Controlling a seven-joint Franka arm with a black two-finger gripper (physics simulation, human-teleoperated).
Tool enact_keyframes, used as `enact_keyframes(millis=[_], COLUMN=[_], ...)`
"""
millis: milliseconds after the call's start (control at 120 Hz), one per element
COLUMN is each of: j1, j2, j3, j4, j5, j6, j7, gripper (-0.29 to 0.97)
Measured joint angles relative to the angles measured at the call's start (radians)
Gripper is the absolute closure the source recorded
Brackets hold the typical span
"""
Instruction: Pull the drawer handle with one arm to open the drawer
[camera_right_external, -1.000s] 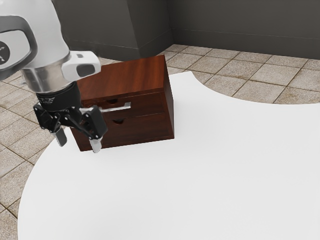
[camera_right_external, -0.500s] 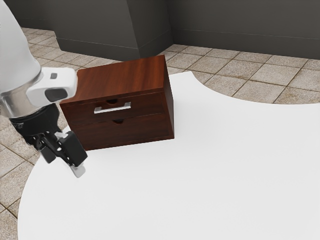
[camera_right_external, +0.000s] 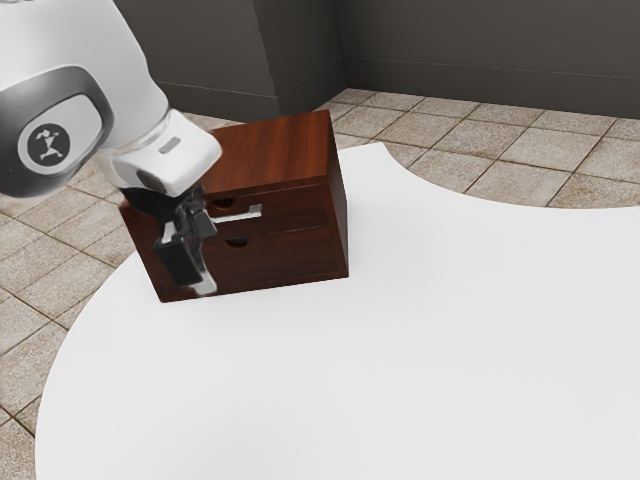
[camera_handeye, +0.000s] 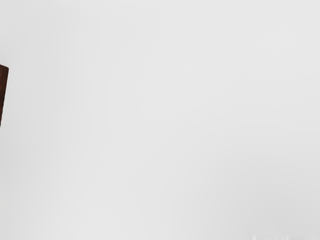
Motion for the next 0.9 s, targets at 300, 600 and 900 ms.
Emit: enact_keyframes(millis=[300, 600, 900], j1=[0.001, 0.05, 0.069], j2=[-0.091, -0.008, 0.072], j3=[0.03, 0.081, 0.077], j4=[-0.17, -0.166, -0.129], j5=[0.024, -0.017, -0.06], j6=[0.189, 0.303, 0.334], j7=[0.318, 0.456, 0.397], gripper=[0.0, 0.0, 0.0])
